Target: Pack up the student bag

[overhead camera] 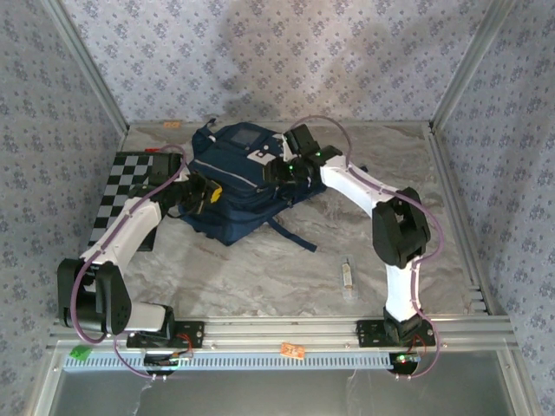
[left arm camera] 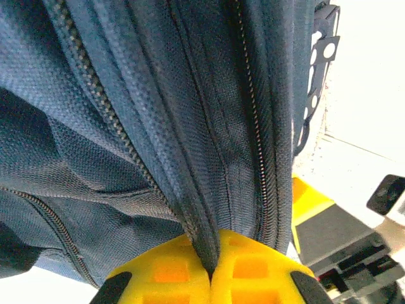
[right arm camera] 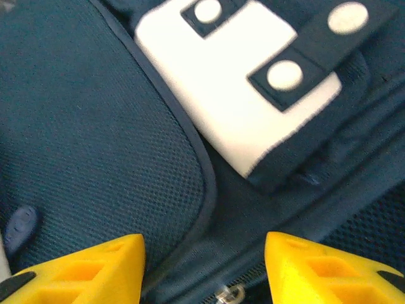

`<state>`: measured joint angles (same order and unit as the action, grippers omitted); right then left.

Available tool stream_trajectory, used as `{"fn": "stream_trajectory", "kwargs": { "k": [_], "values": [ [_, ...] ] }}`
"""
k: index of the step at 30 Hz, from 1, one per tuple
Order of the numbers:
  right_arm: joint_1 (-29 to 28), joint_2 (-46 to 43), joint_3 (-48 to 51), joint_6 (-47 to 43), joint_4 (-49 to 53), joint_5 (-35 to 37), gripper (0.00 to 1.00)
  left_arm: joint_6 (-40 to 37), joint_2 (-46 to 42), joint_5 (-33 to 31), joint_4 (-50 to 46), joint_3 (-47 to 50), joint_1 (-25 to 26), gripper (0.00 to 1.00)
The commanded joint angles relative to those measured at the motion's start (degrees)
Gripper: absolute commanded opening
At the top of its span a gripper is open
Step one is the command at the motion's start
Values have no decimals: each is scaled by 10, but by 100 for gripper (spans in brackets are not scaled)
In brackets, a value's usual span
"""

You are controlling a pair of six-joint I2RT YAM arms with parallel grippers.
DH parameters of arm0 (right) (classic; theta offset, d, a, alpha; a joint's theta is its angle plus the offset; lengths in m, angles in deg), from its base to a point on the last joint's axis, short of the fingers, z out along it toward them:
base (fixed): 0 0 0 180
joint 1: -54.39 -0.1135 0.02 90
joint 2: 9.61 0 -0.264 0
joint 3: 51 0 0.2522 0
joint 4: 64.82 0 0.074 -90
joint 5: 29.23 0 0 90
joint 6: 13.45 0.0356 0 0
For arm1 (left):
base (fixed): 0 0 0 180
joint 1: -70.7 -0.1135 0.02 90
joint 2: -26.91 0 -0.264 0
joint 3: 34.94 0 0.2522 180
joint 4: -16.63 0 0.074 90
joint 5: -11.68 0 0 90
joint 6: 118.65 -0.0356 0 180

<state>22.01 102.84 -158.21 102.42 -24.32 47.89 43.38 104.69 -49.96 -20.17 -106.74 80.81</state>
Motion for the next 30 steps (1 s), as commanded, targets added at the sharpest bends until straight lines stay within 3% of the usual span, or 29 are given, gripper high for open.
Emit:
{"fn": "stream_trajectory", "kwargs": {
  "k": [1,11,30],
  "values": [
    [1,-46,55,-39,20,22,54,-16,0,18,2,-12,-4,0],
    [-12,-89,106,-81,24,52,56,-16,1,16,0,-14,-4,0],
    [-13,-15,34,-115,55,25,55,-15,6,16,-1,-15,-5,0]
  ]
}}
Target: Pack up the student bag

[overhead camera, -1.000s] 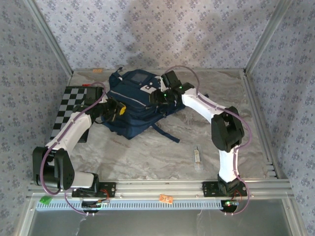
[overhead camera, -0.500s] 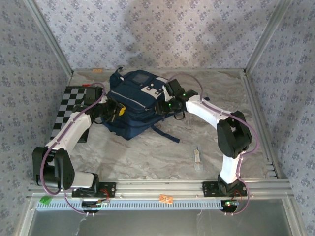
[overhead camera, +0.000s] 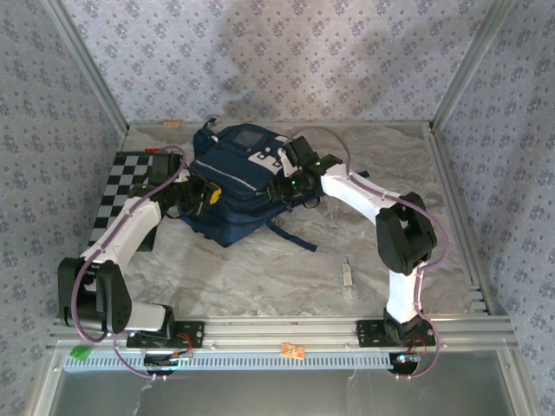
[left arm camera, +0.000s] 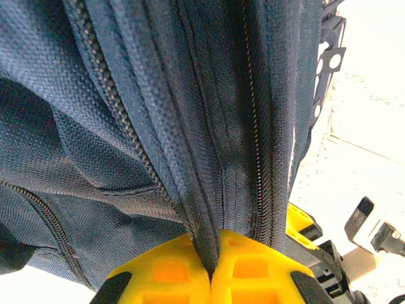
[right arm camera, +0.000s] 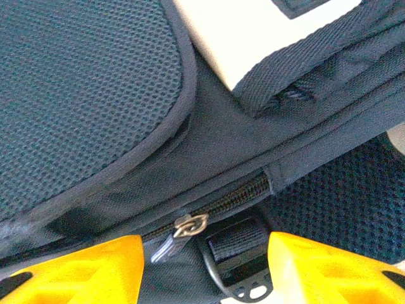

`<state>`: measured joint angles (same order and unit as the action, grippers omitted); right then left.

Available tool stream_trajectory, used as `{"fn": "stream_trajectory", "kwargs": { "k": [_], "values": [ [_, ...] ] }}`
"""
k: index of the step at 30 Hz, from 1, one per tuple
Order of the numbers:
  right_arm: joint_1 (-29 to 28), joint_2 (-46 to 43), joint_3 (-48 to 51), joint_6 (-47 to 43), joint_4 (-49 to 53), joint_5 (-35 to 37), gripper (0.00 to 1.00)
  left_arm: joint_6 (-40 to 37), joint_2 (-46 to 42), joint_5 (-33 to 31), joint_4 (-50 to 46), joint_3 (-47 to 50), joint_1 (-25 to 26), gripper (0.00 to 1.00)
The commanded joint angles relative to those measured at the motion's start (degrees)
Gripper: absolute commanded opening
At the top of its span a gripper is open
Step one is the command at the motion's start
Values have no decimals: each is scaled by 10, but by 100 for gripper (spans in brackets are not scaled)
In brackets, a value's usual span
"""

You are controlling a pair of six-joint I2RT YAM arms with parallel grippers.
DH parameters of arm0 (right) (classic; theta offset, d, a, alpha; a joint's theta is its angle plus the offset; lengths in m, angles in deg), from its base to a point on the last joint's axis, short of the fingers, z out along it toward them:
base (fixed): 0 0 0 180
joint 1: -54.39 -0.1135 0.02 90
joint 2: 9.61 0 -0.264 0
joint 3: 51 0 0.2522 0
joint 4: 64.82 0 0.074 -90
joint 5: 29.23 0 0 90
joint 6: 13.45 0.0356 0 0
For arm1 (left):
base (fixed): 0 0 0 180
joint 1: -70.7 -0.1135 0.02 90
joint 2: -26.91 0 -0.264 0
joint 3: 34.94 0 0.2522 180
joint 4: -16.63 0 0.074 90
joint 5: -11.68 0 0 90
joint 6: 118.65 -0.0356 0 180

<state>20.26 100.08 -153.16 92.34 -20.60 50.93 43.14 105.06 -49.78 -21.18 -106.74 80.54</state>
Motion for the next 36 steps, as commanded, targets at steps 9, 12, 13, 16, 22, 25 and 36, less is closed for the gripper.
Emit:
{"fn": "stream_trajectory", "kwargs": {
  "k": [9,12,13,16,22,25,36],
  "values": [
    [4,-49,56,-28,-25,-26,56,-14,4,16,7,-20,-3,0],
    [2,-39,53,-33,-28,-41,57,-12,3,16,9,-19,-3,0],
    [0,-32,47,-33,-26,-43,56,-12,3,16,9,-20,-3,0],
    [-2,-10,26,-35,-25,-47,56,-10,2,15,9,-20,-3,0],
    [4,26,-6,-37,-11,-38,56,-13,-2,16,4,-23,-4,0],
    [15,29,-9,-32,-22,-27,56,-14,-1,21,3,-25,-3,0],
    [42,40,-27,-55,-15,41,55,-17,-1,25,2,-25,-8,0]
  ]
}}
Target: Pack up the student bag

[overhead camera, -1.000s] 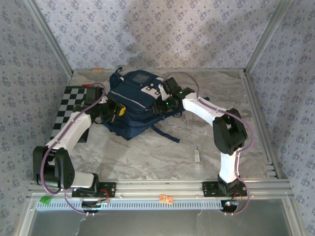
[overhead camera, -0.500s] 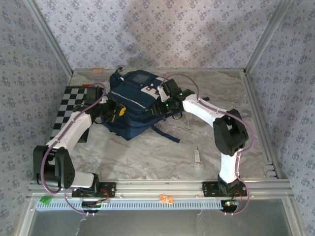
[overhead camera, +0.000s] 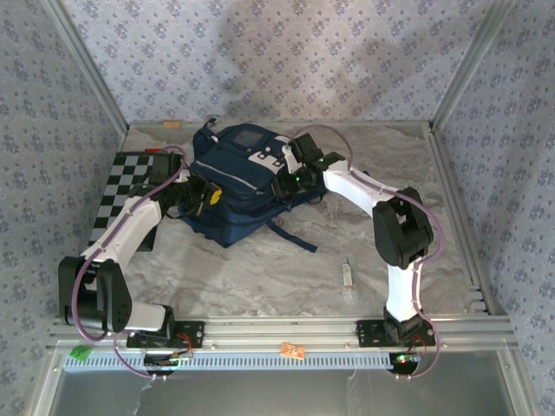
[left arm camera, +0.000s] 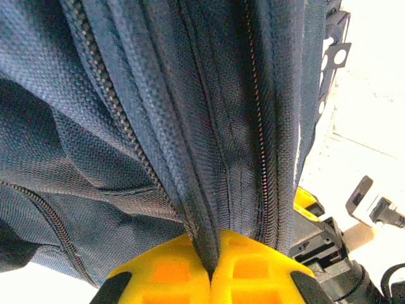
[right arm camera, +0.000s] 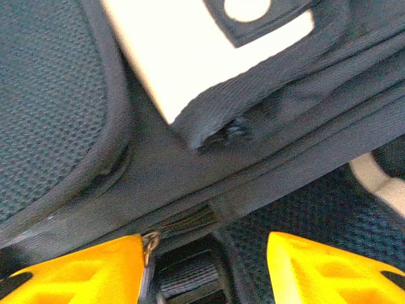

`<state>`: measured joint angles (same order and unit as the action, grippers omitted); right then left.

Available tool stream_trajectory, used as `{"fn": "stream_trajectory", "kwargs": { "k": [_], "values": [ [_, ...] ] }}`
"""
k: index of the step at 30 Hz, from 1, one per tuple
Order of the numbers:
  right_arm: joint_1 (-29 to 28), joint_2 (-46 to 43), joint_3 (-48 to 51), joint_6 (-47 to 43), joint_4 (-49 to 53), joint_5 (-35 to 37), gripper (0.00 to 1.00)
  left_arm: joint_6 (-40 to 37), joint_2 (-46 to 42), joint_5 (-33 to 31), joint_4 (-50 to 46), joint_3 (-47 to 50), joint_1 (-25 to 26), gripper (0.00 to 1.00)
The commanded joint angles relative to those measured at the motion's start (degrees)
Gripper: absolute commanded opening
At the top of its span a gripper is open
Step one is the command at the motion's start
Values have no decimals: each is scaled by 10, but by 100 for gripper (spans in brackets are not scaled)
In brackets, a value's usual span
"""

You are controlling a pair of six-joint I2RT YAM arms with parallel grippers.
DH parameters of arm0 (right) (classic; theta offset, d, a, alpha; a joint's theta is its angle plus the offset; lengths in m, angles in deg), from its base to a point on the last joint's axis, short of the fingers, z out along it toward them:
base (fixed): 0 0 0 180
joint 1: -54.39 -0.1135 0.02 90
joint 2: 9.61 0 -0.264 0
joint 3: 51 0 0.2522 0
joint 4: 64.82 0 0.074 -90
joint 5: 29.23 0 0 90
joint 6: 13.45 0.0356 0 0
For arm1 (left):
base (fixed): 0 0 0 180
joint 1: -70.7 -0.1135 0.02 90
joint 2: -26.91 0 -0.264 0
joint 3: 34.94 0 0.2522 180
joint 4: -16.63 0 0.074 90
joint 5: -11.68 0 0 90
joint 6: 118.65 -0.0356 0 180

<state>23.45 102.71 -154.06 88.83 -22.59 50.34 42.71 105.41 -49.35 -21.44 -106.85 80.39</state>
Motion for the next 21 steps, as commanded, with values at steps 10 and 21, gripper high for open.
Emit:
{"fn": "stream_trajectory", "kwargs": {
  "k": [10,21],
  "values": [
    [-16,-32,-35,-15,25,8,54,-20,-5,26,3,-26,-8,0],
    [-3,-6,-91,126,21,-135,54,-46,-1,34,-3,-19,-12,0]
  ]
}}
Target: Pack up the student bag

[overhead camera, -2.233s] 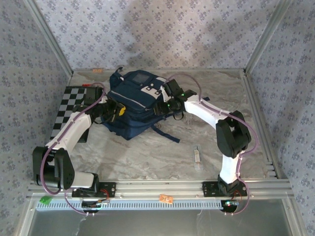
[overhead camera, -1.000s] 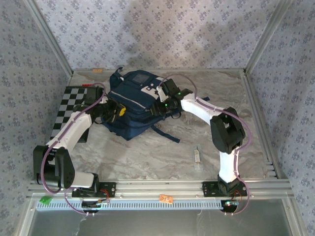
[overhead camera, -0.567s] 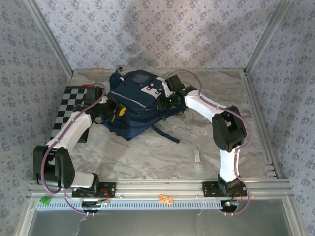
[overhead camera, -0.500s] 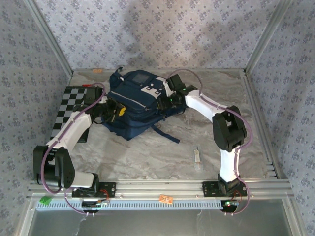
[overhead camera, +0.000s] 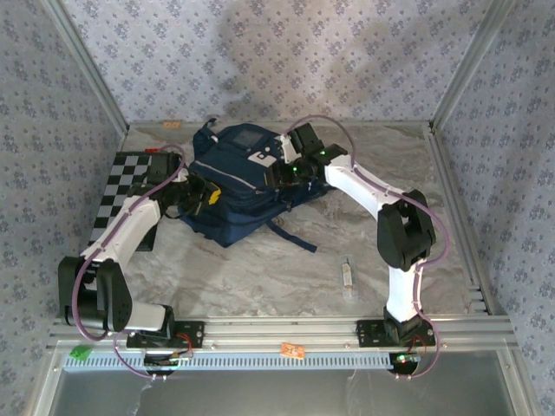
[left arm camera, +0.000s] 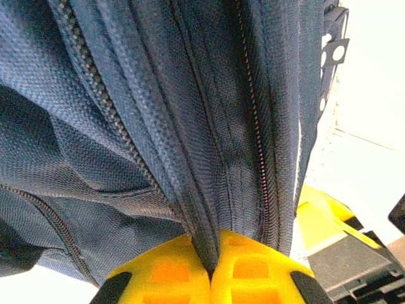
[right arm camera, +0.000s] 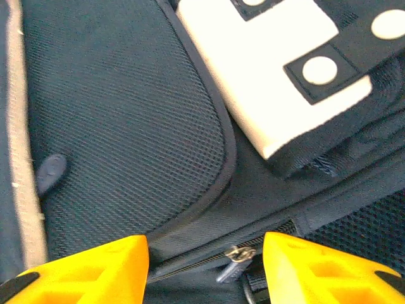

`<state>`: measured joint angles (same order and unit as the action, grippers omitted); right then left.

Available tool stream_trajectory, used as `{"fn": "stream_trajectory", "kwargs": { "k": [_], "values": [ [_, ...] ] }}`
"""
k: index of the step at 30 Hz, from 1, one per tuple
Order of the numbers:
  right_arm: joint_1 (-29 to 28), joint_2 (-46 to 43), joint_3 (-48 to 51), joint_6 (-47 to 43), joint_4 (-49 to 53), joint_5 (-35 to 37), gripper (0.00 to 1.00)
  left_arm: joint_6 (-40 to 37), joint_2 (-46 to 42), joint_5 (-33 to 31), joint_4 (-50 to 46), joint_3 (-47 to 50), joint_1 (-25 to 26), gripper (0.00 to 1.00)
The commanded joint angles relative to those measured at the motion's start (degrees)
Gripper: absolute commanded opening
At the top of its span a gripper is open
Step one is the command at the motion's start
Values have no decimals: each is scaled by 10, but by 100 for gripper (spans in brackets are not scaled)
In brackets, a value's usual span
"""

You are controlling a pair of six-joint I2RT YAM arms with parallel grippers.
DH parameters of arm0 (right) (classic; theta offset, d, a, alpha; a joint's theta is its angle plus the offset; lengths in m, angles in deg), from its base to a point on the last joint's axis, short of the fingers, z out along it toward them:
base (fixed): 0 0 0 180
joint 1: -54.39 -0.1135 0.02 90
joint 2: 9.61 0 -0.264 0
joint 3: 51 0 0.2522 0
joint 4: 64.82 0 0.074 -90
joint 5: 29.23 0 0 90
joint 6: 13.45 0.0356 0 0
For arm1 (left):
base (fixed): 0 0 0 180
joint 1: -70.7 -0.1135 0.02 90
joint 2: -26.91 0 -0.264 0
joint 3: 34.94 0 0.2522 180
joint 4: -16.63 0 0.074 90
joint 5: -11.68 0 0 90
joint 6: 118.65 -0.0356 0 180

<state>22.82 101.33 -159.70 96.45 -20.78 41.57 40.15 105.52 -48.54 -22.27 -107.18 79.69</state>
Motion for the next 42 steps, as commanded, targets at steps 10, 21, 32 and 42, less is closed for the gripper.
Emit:
{"fn": "stream_trajectory", "kwargs": {
  "k": [10,21,32,42],
  "values": [
    [2,102,-137,47,63,-35,51,-27,1,32,10,-9,-6,0],
    [-4,137,-160,35,96,-21,57,-40,3,37,4,-5,-17,0],
    [-9,151,-181,27,105,-18,59,-41,4,38,6,-4,-19,0],
    [-10,127,-163,48,62,-75,17,-76,17,42,-5,-7,-18,0]
  ]
}}
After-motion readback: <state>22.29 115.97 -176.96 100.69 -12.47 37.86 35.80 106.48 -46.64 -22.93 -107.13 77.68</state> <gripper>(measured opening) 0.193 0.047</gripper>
